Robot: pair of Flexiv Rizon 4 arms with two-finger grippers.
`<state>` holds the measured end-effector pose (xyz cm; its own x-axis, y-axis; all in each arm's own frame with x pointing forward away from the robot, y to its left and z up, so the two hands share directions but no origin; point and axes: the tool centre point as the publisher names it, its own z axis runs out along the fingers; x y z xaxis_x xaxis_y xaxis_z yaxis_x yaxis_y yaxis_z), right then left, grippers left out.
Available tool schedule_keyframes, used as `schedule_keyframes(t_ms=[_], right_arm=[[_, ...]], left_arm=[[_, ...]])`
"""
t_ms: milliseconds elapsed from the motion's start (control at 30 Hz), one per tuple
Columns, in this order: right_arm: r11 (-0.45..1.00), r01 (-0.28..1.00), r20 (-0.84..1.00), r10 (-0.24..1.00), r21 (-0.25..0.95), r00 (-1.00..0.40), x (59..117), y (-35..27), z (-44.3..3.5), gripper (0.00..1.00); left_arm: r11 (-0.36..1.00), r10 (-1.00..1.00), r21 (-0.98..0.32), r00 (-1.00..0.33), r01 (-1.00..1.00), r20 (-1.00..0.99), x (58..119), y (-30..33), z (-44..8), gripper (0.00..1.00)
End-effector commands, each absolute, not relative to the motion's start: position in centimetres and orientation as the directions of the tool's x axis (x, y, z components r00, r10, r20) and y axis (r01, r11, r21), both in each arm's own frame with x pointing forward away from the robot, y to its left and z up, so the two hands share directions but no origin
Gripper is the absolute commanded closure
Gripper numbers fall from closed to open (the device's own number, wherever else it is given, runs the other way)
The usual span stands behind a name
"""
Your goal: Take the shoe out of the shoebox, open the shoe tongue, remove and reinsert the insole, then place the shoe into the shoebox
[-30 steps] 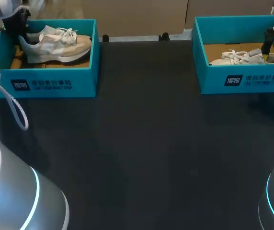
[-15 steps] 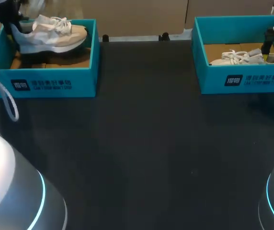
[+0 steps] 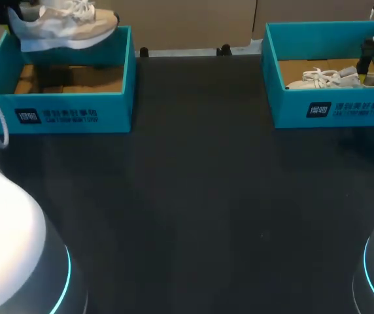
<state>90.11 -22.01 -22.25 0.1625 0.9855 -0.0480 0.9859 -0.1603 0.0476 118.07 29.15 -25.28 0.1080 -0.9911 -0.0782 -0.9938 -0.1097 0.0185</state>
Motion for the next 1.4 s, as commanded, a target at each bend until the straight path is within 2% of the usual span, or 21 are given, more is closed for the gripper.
schedule_keyframes(t_ms=[33,300,733,967,1400], right_arm=[[-0.16,0.986,-0.048,0.985,0.05,0.163,90.0,-22.0,-22.3,0.0],[-0.16,0.986,-0.048,0.985,0.05,0.163,90.0,-22.0,-22.3,0.0],[-0.16,0.986,-0.048,0.985,0.05,0.163,90.0,-22.0,-22.3,0.0],[-0.16,0.986,-0.048,0.985,0.05,0.163,90.0,-22.0,-22.3,0.0],[-0.16,0.986,-0.048,0.985,0.05,0.163,90.0,-22.0,-22.3,0.0]], left_arm=[[-0.106,-0.99,-0.104,0.114,-0.989,-0.08,113.0,28.1,-21.6,1.0],[-0.104,-0.991,-0.151,0.116,-0.983,-0.073,107.2,26.0,-18.4,1.0],[-0.078,-0.989,-0.269,0.108,-0.96,-0.097,98.0,21.9,-16.2,1.0],[-0.089,-0.983,-0.374,0.142,-0.923,-0.117,94.2,19.8,-16.0,1.0],[-0.042,-0.988,-0.414,0.098,-0.91,-0.116,88.2,16.6,-15.8,1.0]])
